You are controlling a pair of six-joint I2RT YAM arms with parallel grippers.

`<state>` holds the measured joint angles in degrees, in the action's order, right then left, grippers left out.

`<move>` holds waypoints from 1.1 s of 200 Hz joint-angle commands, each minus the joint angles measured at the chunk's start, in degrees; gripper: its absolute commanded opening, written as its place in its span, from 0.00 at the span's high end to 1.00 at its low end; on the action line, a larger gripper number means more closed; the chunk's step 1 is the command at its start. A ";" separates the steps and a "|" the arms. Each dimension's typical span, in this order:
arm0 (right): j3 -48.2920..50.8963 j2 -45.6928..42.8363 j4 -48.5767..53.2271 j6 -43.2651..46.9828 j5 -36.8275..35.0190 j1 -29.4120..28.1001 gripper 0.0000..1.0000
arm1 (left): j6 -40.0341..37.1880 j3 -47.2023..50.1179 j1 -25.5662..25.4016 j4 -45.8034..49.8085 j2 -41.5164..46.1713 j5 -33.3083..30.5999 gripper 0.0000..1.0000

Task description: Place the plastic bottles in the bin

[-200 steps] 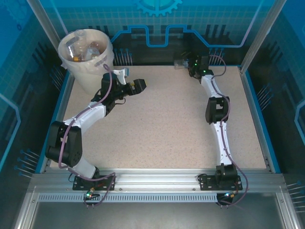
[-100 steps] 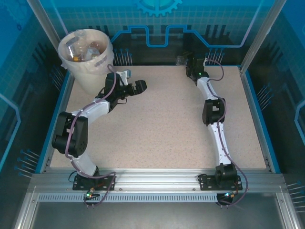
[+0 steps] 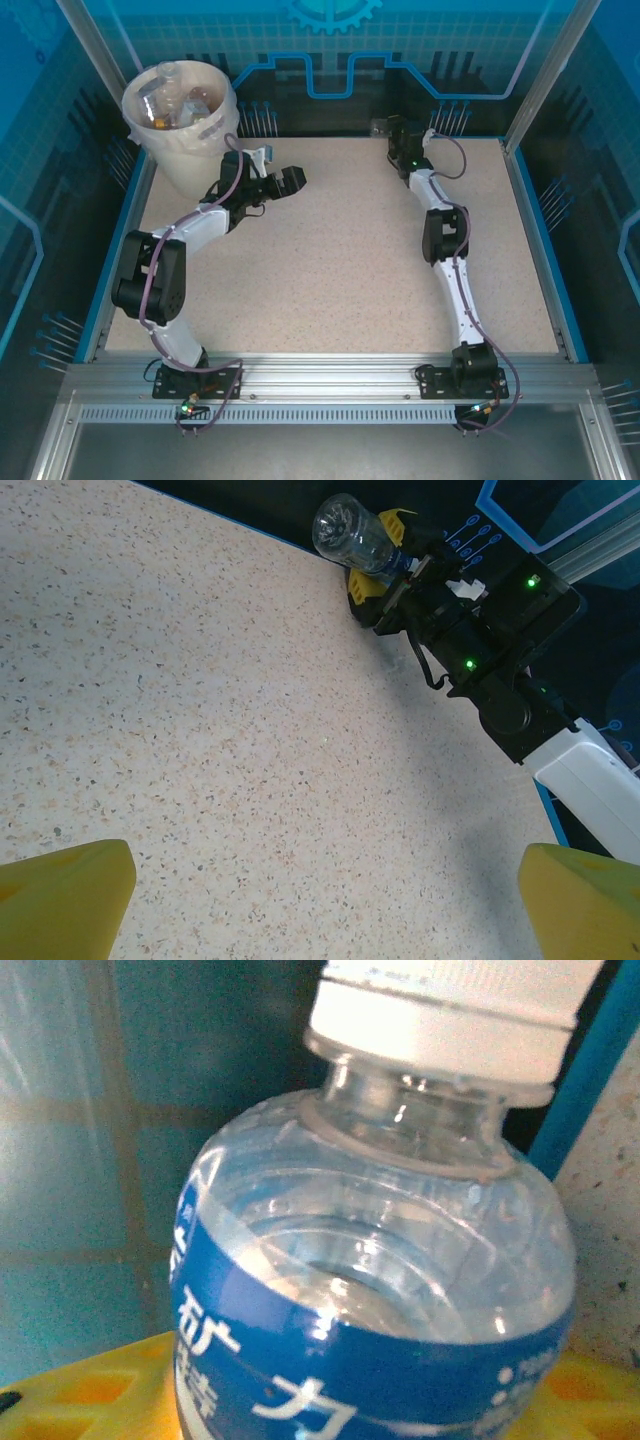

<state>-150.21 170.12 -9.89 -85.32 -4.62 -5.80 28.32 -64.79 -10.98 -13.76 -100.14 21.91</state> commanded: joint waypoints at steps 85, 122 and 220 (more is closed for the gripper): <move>65.10 -44.09 -20.84 21.26 13.35 0.11 0.47 | 2.72 5.21 -0.17 -3.15 6.27 5.58 0.01; 77.99 -58.30 -18.43 30.54 20.22 -2.02 0.48 | 0.92 7.00 -2.51 -2.49 9.00 8.09 0.01; 83.88 -81.75 -0.68 46.91 37.38 -13.52 0.49 | -6.18 8.20 -5.19 -5.49 15.97 28.27 0.01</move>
<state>-65.82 90.80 -16.36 -42.72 26.79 -17.26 26.11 -56.47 -15.62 -17.50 -86.26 42.92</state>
